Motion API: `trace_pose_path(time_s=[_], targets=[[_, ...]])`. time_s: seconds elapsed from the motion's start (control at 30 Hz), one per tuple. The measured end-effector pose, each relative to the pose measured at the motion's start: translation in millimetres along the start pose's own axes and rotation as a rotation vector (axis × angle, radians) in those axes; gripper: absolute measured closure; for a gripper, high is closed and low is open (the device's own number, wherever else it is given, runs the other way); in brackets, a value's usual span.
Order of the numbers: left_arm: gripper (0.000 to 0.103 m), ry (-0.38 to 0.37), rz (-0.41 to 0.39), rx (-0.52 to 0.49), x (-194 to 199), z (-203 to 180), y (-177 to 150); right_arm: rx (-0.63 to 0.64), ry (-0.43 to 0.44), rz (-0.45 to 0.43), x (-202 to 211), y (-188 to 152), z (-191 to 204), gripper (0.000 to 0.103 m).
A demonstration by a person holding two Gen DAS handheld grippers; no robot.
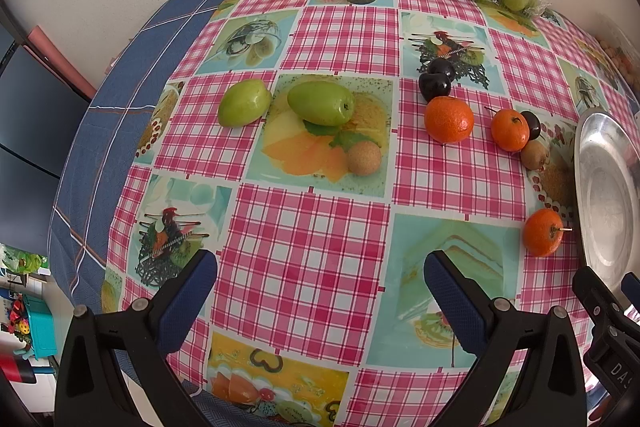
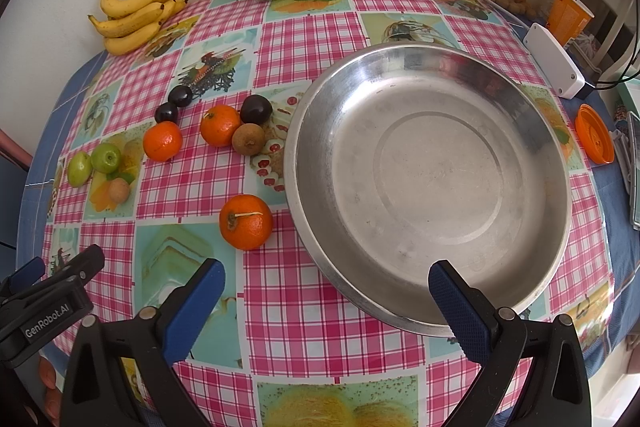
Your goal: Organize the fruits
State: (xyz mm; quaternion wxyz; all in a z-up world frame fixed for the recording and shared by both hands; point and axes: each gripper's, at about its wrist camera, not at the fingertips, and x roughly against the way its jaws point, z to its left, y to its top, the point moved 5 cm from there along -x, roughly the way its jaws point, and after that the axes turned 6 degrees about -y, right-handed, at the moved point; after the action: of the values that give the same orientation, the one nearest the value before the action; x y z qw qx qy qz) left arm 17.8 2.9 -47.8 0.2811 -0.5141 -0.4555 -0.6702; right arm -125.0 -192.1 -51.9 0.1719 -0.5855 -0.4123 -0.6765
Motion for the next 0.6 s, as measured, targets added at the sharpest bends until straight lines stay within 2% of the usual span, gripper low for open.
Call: trace_pose_path(time_s=[0.43,0.6], targets=[[0.0,-0.018,0.004,0.001,-1.3,1.0,-3.0,0.0,-0.001,0.001,0.1,1.0,0.4,0.0],[0.0,-0.045,-0.039,0.061,3.7,9.5,1.7,0.015,0.02,-0.01,3.0,2.3,3.3,0.0]])
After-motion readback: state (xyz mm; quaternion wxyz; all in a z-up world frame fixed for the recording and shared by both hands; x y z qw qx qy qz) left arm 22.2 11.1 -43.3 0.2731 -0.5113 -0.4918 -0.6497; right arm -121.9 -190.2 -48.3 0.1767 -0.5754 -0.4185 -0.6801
